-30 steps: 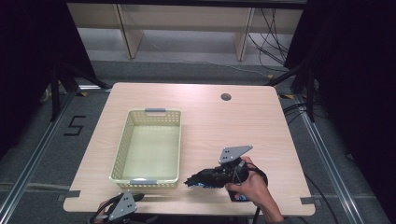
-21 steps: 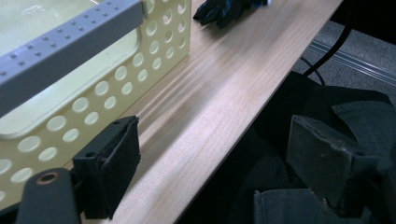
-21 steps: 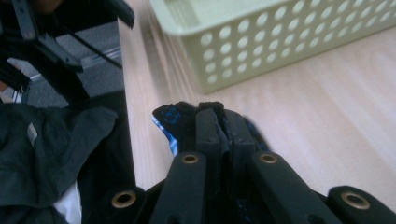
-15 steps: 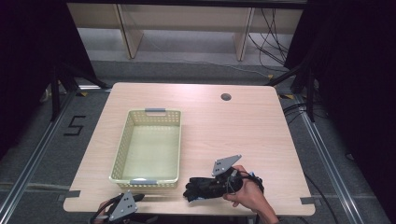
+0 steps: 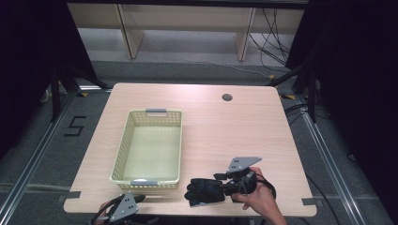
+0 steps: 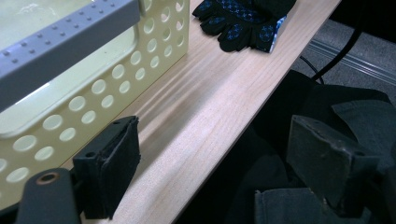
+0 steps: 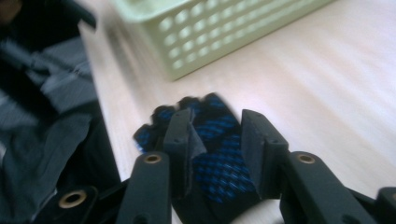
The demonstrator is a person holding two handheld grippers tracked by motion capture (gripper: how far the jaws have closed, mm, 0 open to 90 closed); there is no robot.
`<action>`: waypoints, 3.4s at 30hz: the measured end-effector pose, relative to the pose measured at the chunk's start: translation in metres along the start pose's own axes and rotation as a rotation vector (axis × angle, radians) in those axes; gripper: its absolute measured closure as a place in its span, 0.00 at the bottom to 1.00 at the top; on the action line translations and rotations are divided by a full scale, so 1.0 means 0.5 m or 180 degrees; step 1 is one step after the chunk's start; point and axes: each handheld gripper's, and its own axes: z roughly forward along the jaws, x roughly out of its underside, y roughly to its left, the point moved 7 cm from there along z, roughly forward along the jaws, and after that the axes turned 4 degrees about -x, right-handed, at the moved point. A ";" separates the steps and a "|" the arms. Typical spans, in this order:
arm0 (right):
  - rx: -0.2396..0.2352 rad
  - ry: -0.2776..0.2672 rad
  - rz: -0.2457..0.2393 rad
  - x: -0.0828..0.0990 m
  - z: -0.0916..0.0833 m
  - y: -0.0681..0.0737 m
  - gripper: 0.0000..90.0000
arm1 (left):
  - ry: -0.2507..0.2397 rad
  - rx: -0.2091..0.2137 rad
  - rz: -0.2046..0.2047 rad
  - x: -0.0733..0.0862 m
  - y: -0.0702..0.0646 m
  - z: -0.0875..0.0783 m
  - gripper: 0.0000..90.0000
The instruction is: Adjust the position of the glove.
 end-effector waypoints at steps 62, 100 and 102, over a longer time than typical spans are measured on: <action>0.1170 0.0566 0.0714 0.211 -0.149 -0.032 1.00 | 0.0030 -0.0022 0.0051 -0.002 0.006 0.001 0.19; 0.1894 0.0413 0.1595 0.209 -0.109 -0.075 0.63 | 0.0040 -0.0074 0.0109 -0.003 0.012 -0.002 0.19; 0.1859 0.0469 0.1548 0.205 -0.108 -0.073 0.66 | 0.0090 -0.0066 0.0094 0.000 0.011 -0.003 0.19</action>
